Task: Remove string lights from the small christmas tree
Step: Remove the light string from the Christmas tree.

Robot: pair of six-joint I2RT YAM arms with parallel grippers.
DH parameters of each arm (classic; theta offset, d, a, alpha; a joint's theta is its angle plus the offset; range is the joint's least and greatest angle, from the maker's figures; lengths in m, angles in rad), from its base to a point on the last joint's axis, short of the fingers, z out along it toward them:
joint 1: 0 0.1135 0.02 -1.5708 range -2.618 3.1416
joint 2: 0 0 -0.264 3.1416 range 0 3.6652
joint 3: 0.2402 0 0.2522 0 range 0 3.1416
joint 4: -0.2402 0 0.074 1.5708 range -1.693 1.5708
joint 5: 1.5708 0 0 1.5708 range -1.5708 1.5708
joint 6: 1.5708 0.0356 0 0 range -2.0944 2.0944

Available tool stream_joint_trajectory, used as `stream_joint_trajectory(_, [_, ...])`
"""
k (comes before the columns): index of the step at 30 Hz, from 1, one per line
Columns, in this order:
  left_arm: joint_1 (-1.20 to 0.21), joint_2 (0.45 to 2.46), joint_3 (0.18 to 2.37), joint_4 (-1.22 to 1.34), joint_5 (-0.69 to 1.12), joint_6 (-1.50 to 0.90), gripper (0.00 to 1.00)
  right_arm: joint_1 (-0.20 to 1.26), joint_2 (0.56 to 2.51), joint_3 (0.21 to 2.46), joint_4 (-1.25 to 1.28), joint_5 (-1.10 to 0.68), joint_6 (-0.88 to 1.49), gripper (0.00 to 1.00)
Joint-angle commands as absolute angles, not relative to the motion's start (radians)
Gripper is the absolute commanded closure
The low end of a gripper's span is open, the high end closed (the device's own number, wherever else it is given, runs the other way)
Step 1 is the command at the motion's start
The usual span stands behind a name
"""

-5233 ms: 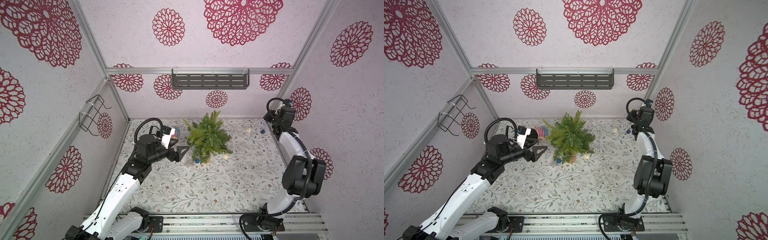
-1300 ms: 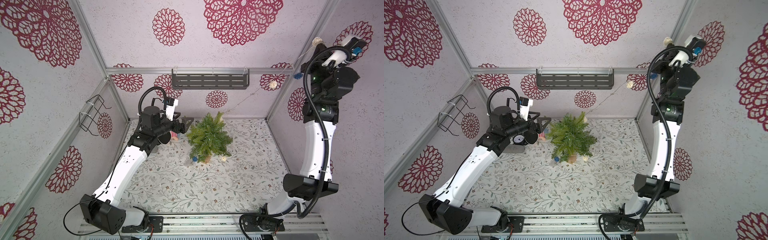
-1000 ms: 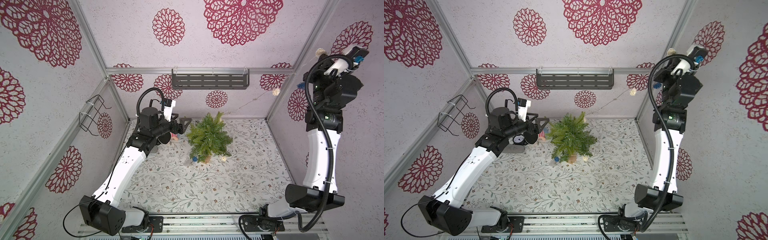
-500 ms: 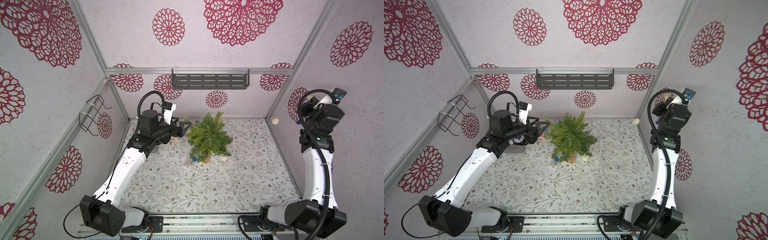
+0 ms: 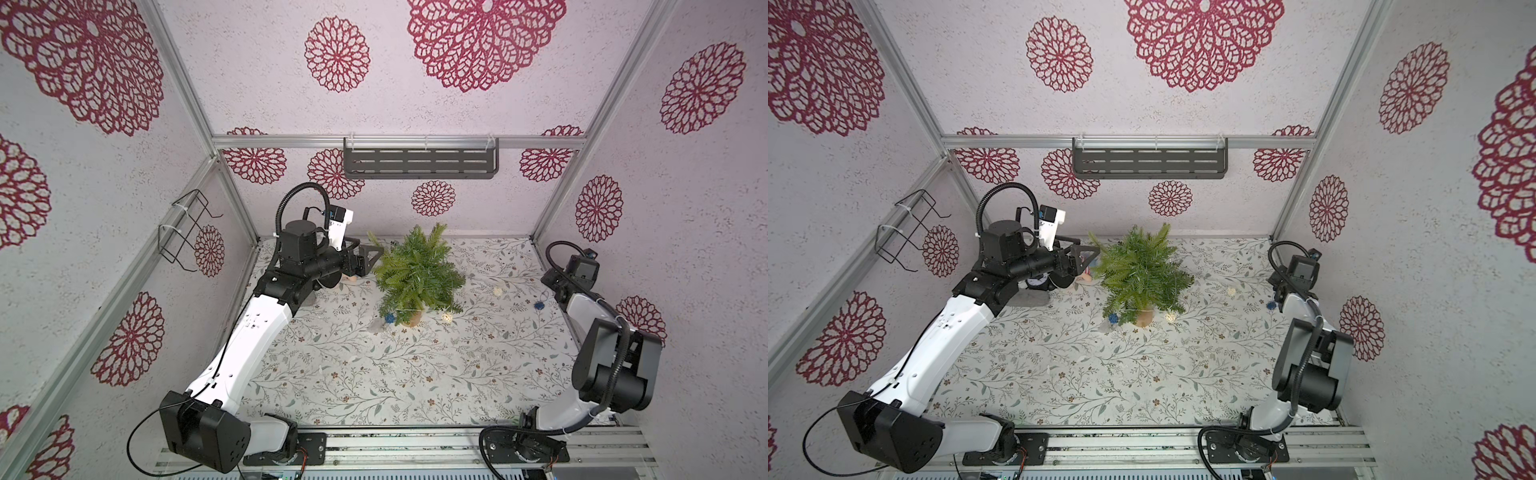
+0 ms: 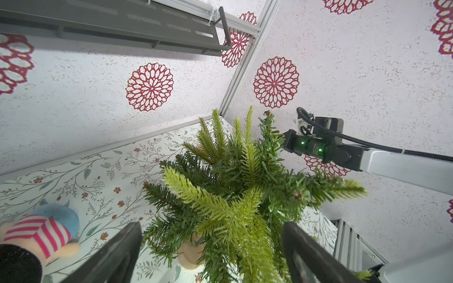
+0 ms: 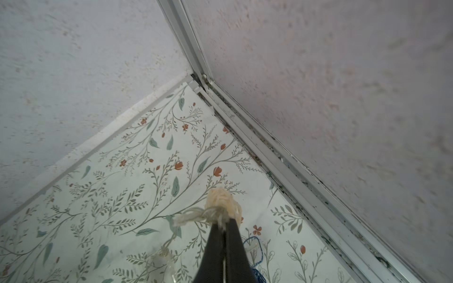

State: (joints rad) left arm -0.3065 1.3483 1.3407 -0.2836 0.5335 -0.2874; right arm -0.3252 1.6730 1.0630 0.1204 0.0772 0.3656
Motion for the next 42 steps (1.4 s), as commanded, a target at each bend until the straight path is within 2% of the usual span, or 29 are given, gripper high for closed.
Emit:
stream_joint_trajectory(1, [-0.302, 1.351, 1.359, -0.311, 0.533, -0.320, 0.07, -0.314, 1.714, 1.127, 0.202, 0.117, 0.372, 0.89])
stream_joint_trajectory(3, [-0.305, 1.357, 1.358, -0.307, 0.531, -0.337, 0.07, -0.312, 1.747, 1.158, 0.193, 0.105, 0.367, 0.69])
stream_joint_trajectory(7, [-0.307, 1.370, 1.371, -0.325, 0.511, -0.348, 0.07, -0.309, 1.739, 1.213, 0.117, 0.056, 0.350, 0.42])
stream_joint_trajectory(12, [-0.308, 1.376, 1.380, -0.342, 0.493, -0.353, 0.07, -0.305, 1.666, 1.228, 0.016, -0.092, 0.361, 0.28])
stream_joint_trajectory(15, [-0.309, 1.376, 1.377, -0.339, 0.488, -0.356, 0.07, -0.286, 1.625, 1.198, 0.032, -0.254, 0.325, 0.25])
stream_joint_trajectory(18, [-0.310, 1.372, 1.369, -0.334, 0.497, -0.351, 0.07, -0.238, 1.635, 1.153, 0.163, -0.499, 0.260, 0.24])
stream_joint_trajectory(20, [-0.311, 1.366, 1.361, -0.333, 0.501, -0.343, 0.07, -0.194, 1.694, 1.168, 0.200, -0.626, 0.184, 0.25])
stream_joint_trajectory(26, [-0.311, 1.346, 1.364, -0.342, 0.522, -0.319, 0.07, -0.123, 1.876, 1.222, 0.262, -0.852, 0.123, 0.27])
stream_joint_trajectory(30, [-0.311, 1.350, 1.370, -0.359, 0.525, -0.308, 0.07, -0.074, 1.996, 1.322, 0.157, -0.907, 0.030, 0.27])
stream_joint_trajectory(37, [-0.311, 1.353, 1.374, -0.356, 0.523, -0.308, 0.07, -0.036, 2.109, 1.431, 0.133, -0.975, -0.040, 0.28])
stream_joint_trajectory(42, [-0.311, 1.360, 1.384, -0.360, 0.517, -0.310, 0.06, -0.003, 2.155, 1.539, -0.027, -0.936, -0.111, 0.31])
